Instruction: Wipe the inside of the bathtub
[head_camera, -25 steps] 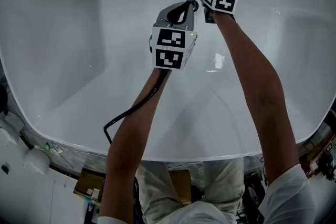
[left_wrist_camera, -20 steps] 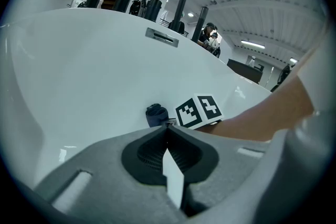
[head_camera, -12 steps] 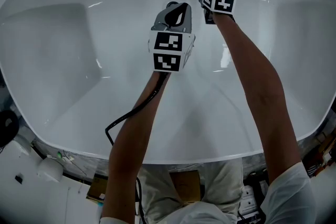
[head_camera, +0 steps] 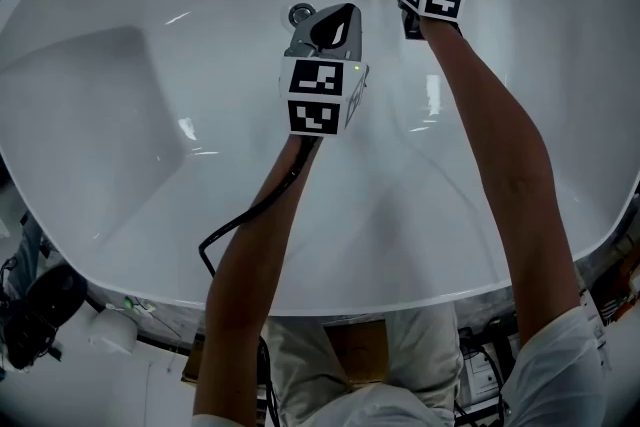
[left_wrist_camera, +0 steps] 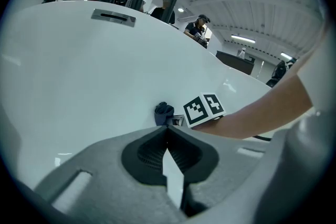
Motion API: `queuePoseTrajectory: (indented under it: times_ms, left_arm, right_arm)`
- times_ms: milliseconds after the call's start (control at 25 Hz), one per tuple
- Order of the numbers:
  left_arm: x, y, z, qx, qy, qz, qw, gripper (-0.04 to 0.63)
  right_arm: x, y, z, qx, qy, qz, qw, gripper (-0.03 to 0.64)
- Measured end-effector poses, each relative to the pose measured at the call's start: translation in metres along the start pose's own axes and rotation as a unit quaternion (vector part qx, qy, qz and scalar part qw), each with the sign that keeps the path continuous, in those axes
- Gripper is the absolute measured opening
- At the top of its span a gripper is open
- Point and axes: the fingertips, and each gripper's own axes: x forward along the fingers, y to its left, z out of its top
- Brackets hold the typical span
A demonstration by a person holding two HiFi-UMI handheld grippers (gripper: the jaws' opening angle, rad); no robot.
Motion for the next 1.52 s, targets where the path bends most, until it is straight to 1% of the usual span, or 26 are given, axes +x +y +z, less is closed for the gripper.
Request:
queuePoseTrajectory:
  times_ms: [160, 280, 400, 480, 560, 680, 800, 920, 1000, 1080, 1160, 1240, 1280, 1400, 1520]
  left_arm:
    - [0.017, -0.018, 0.007, 0.007, 0.005, -0.008, 0.9999, 0.0]
    - [0.015, -0.03, 0.014, 0.009, 0.004, -0.013, 0.9999, 0.0]
    - [0.012, -0.064, 0.04, 0.014, 0.003, -0.02, 0.9997, 0.0]
    - [0.019, -0.081, 0.05, 0.016, 0.002, -0.024, 0.9996, 0.0]
    - [0.028, -0.087, 0.04, 0.018, 0.003, -0.028, 0.9994, 0.0]
    - [0.043, -0.082, 0.006, 0.02, 0.009, -0.034, 0.9992, 0.0]
    - [0.042, -0.08, -0.014, 0.023, 0.015, -0.037, 0.9989, 0.0]
    - [0.018, -0.083, -0.021, 0.024, 0.006, -0.041, 0.9988, 0.0]
    - [0.01, -0.08, -0.024, 0.024, 0.002, -0.045, 0.9987, 0.0]
    - [0.021, -0.081, -0.026, 0.022, 0.006, -0.046, 0.9987, 0.0]
    - [0.034, -0.083, -0.021, 0.022, 0.008, -0.047, 0.9986, 0.0]
    - [0.037, -0.084, -0.012, 0.026, 0.005, -0.05, 0.9984, 0.0]
    - [0.037, -0.086, -0.01, 0.028, 0.005, -0.052, 0.9982, 0.0]
    - [0.042, -0.087, -0.011, 0.028, 0.008, -0.052, 0.9982, 0.0]
    - [0.037, -0.075, -0.01, 0.018, 0.003, -0.045, 0.9988, 0.0]
  right_arm:
    - [-0.006, -0.038, 0.006, 0.02, -0.004, -0.018, 1.0, 0.06]
    - [-0.018, -0.051, 0.015, 0.016, -0.005, -0.021, 1.0, 0.061]
    - [-0.05, -0.077, 0.038, 0.012, -0.005, -0.024, 1.0, 0.061]
    - [-0.06, -0.1, 0.045, 0.014, -0.005, -0.03, 0.999, 0.061]
    - [-0.058, -0.121, 0.036, 0.022, -0.007, -0.042, 0.999, 0.061]
    - [-0.048, -0.156, 0.004, 0.048, -0.011, -0.075, 0.996, 0.061]
    - [-0.06, -0.195, -0.009, 0.093, -0.028, -0.124, 0.988, 0.058]
    - [-0.101, -0.228, -0.002, 0.129, -0.051, -0.18, 0.974, 0.058]
    - [-0.121, -0.249, -0.003, 0.146, -0.056, -0.218, 0.963, 0.058]
    - [-0.128, -0.277, -0.013, 0.17, -0.053, -0.25, 0.952, 0.058]
    - [-0.125, -0.293, -0.018, 0.19, -0.047, -0.266, 0.944, 0.058]
    - [-0.115, -0.287, -0.018, 0.21, -0.042, -0.261, 0.941, 0.058]
    - [-0.108, -0.279, -0.02, 0.216, -0.039, -0.253, 0.942, 0.058]
    - [-0.08, -0.252, -0.031, 0.219, -0.027, -0.217, 0.951, 0.058]
    - [-0.055, -0.212, -0.042, 0.231, -0.013, -0.18, 0.956, 0.058]
